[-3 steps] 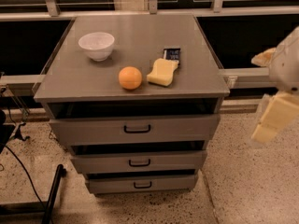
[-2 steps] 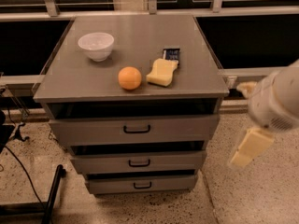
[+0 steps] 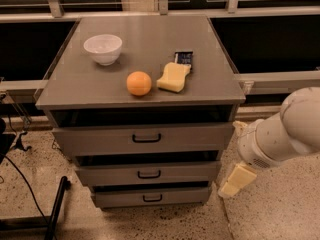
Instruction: Open middle drawer
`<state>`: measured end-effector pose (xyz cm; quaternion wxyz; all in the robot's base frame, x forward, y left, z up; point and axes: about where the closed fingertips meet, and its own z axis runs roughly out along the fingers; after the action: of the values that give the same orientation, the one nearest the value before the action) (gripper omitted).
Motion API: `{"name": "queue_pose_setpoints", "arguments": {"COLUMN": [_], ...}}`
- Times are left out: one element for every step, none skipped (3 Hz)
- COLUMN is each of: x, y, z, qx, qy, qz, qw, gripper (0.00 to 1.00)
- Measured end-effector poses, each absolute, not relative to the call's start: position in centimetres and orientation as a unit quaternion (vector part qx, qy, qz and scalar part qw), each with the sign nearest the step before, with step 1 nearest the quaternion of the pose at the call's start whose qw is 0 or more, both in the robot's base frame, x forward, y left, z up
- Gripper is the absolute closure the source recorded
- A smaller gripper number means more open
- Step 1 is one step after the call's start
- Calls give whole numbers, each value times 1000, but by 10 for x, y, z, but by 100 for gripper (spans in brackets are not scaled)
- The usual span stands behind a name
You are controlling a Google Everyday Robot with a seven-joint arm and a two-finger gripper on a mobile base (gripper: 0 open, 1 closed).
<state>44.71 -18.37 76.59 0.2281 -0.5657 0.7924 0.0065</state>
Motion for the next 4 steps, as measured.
{"name": "queue_pose_setpoints", "arguments": {"x": [445, 438, 419, 408], "y": [-184, -186, -182, -173], "z": [761, 740, 687, 648], "qx": [-563, -553, -545, -544], "qy": [795, 803, 809, 806], "qz": [10, 22, 42, 49], "qw": [227, 221, 218, 230], "gripper": [0, 0, 0, 0]}}
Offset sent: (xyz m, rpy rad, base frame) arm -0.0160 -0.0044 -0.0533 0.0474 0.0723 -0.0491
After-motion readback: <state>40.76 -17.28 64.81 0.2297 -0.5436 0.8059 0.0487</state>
